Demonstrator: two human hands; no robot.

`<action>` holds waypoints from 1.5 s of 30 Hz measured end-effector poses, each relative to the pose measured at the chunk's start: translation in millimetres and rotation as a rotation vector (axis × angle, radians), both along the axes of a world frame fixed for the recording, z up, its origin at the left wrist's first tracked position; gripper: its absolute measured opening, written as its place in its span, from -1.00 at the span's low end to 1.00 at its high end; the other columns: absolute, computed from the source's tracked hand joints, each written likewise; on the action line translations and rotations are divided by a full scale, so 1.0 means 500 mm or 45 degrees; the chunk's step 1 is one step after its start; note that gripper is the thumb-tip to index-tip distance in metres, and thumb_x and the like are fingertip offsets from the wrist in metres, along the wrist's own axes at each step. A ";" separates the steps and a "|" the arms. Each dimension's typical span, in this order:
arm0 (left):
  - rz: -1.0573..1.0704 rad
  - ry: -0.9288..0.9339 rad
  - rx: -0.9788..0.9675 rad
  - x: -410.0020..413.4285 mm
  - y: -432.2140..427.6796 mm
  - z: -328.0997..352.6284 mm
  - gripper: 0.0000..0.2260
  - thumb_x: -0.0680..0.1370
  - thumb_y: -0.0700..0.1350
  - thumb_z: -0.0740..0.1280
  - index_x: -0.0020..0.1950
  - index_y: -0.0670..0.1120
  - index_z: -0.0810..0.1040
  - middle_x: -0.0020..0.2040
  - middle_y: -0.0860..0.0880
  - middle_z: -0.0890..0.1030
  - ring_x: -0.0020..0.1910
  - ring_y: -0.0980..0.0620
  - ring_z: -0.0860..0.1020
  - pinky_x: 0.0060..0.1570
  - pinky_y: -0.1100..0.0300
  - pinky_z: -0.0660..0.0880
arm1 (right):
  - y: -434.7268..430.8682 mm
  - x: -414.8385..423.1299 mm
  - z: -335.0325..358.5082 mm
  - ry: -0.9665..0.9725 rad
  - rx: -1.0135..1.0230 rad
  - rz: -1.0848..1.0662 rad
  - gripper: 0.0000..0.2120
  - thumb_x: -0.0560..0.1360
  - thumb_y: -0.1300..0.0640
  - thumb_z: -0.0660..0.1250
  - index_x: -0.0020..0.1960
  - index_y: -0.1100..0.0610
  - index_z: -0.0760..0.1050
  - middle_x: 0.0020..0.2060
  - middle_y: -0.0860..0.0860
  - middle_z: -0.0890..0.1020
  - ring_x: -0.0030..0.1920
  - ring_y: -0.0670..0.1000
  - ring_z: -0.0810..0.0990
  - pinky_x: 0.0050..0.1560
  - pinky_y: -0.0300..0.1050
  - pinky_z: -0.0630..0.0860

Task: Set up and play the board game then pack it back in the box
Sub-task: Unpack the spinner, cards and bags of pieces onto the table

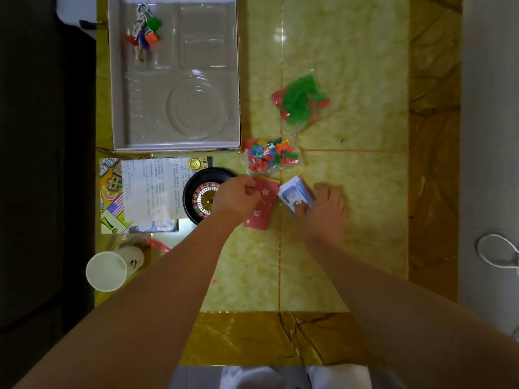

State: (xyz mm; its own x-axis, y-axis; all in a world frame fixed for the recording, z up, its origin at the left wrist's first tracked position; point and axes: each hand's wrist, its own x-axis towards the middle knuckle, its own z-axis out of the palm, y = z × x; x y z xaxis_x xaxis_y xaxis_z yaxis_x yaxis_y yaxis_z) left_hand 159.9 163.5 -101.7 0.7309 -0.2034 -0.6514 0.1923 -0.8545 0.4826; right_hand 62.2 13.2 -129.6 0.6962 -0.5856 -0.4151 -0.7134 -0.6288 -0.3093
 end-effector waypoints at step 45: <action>0.189 -0.601 0.266 0.642 0.130 -0.077 -0.68 0.57 -0.17 0.24 0.33 -0.05 0.40 0.22 -0.23 0.36 -0.04 -0.31 0.51 -0.03 -0.07 0.44 | 0.014 0.672 -0.080 -0.066 0.182 0.020 -0.86 0.52 0.30 0.16 -0.08 0.08 0.30 -0.08 0.04 0.49 -0.06 0.08 0.47 -0.21 -0.12 0.33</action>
